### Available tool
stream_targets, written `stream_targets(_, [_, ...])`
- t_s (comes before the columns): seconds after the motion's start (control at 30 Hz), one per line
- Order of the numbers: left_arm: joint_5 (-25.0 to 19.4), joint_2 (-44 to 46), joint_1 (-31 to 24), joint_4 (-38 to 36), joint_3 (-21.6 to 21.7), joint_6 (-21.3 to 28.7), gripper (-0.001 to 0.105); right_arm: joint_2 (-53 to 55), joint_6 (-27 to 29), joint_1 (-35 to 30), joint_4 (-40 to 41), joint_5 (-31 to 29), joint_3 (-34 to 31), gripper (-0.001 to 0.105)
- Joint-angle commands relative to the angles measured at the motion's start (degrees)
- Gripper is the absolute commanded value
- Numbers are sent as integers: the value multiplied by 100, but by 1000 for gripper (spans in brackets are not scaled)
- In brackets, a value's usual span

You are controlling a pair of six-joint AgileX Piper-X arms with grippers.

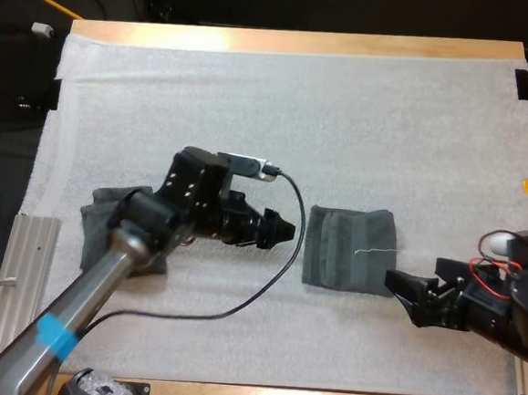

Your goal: Pick towel from pile, fold and stack

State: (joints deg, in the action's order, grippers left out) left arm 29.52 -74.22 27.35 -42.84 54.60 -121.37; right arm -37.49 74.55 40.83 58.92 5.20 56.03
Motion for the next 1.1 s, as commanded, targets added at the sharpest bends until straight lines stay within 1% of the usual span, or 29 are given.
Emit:
stream_targets(0.0, [121, -101, -2, 135, 3, -6, 66, 38, 75, 14, 25, -29, 48, 80])
stream_targets(0.23, [725, -1145, 30, 587, 3, -98, 66, 43, 75, 14, 52, -91, 48, 80])
stream_targets(0.3, [912, -1445, 30, 714, 3, -137, 66, 43, 64, 14, 141, -318, 48, 80])
stream_targets(0.4, [1067, -1786, 30, 842, 3, -181, 66, 43, 64, 14, 403, -518, 48, 80])
stream_targets(0.6, [1119, -2166, 30, 1051, 3, -181, 66, 43, 64, 14, 686, -520, 48, 80])
stream_targets(0.77, [1119, -2376, 30, 1249, 3, -181, 66, 43, 64, 14, 689, -520, 48, 80])
stream_targets(0.83, [1119, -2463, 30, 1314, 3, -181, 69, 43, 64, 14, 689, -520, 48, 80])
stream_targets(0.87, [1132, -2508, 30, 1352, 3, -214, 71, 43, 64, 14, 689, -520, 48, 80])
stream_targets(1.07, [1203, -2625, 48, 1480, 3, -458, 71, 43, 64, 14, 689, -553, 48, 80])
